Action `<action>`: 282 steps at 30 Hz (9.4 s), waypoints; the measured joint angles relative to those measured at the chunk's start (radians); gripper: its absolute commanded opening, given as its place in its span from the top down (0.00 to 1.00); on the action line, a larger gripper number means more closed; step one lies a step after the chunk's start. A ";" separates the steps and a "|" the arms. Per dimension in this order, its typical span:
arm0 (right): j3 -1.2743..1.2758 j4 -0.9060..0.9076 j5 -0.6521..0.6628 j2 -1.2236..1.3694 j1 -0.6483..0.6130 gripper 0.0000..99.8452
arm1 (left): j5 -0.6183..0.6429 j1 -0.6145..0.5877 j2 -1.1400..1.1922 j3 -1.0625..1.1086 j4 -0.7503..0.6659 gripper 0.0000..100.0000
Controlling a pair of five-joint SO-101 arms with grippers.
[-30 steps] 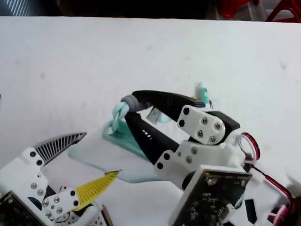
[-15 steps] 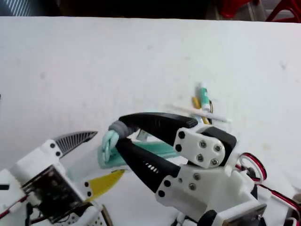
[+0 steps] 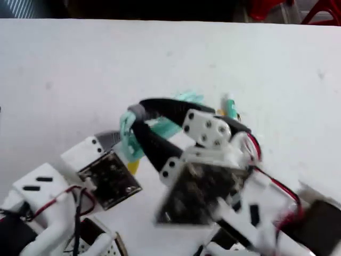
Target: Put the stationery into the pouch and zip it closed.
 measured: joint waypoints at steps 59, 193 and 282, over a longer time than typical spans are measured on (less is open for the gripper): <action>0.825 -0.500 -0.227 -0.037 0.184 0.98 | 0.480 -0.193 -0.626 0.950 -0.555 0.81; 1.663 -0.862 -0.250 -0.235 0.523 0.98 | 0.480 -0.181 -0.640 0.922 -0.477 0.77; 1.181 -0.902 -0.126 0.621 0.747 0.88 | 0.483 -0.311 -0.641 0.980 -0.532 0.82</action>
